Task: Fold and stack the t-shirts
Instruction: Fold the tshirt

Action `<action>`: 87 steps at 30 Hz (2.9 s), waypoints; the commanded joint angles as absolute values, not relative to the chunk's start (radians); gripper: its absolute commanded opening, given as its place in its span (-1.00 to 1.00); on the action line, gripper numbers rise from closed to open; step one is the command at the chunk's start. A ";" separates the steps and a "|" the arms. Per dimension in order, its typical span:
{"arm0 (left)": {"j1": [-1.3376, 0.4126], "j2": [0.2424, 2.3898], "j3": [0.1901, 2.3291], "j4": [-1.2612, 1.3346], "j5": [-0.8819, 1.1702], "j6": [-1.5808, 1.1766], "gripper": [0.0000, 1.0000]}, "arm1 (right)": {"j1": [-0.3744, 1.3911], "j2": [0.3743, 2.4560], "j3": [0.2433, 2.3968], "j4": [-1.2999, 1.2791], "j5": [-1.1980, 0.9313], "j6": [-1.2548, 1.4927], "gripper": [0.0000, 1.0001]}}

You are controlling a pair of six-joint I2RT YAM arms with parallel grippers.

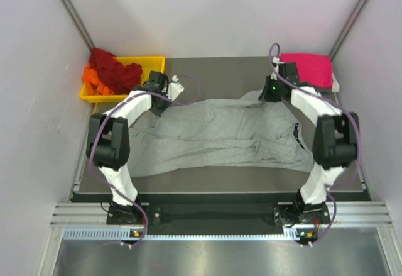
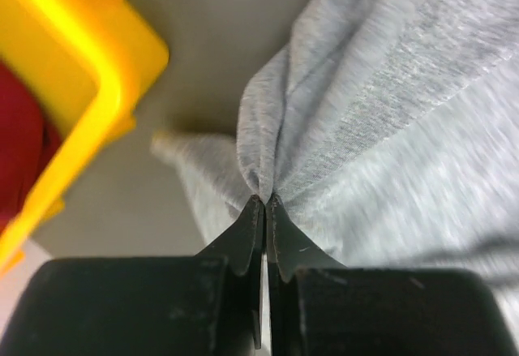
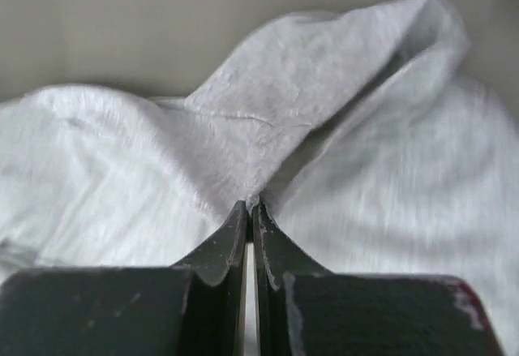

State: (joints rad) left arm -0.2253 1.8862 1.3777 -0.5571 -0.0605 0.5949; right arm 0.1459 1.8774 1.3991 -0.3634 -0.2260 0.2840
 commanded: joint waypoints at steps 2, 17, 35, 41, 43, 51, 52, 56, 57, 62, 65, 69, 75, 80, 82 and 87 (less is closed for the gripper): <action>-0.227 1.715 1.269 -0.652 -0.075 0.543 -1.00 | 0.199 1.577 1.121 -0.311 -0.177 0.365 -1.00; -0.209 1.448 1.167 -0.977 0.167 0.627 0.05 | 0.308 1.189 0.698 -0.429 -0.224 0.479 -0.09; -0.077 1.851 1.374 -0.692 -0.137 0.316 0.35 | 0.064 1.548 1.093 -0.370 -0.153 0.288 -0.06; -0.043 1.807 1.283 -0.709 -0.040 0.325 0.08 | 0.071 1.696 1.143 -0.353 -0.158 0.275 -0.03; -0.043 1.781 1.266 -0.700 -0.019 0.328 -0.40 | 0.071 1.735 1.154 -0.353 -0.134 0.268 -0.03; -0.041 1.701 1.220 -0.680 -0.011 0.331 -1.00 | 0.077 1.787 1.195 -0.350 -0.084 0.241 -0.06; -0.041 1.691 1.216 -0.675 -0.023 0.331 -1.00 | 0.077 1.793 1.195 -0.351 -0.086 0.241 -0.29; -0.029 1.641 1.209 -0.655 -0.040 0.340 -1.00 | 0.068 1.801 1.192 -0.360 -0.084 0.239 -0.88; -0.022 1.625 1.207 -0.652 -0.040 0.342 -1.00 | 0.064 1.796 1.189 -0.360 -0.086 0.242 -0.94; 0.028 1.588 1.206 -0.647 -0.029 0.354 -1.00 | 0.048 1.721 1.177 -0.370 -0.087 0.247 -1.00; 0.034 1.577 1.203 -0.652 -0.005 0.360 -1.00 | 0.040 1.652 1.177 -0.391 -0.090 0.253 -1.00; 0.032 1.577 1.206 -0.667 0.066 0.357 -1.00 | 0.031 1.536 1.144 -0.457 -0.101 0.261 -1.00; 0.064 1.488 1.224 -0.684 0.045 0.393 -1.00 | -0.054 1.298 1.016 -0.551 -0.098 0.267 -1.00; 0.138 1.430 1.184 -0.696 -0.033 0.452 -1.00 | -0.113 1.155 0.890 -0.647 -0.112 0.281 -1.00; 0.155 1.416 1.123 -0.704 -0.046 0.472 -1.00 | -0.144 1.114 0.855 -0.686 -0.126 0.279 -1.00; 0.164 1.378 0.991 -0.709 -0.078 0.525 -1.00 | -0.181 1.065 0.767 -0.709 -0.137 0.285 -1.00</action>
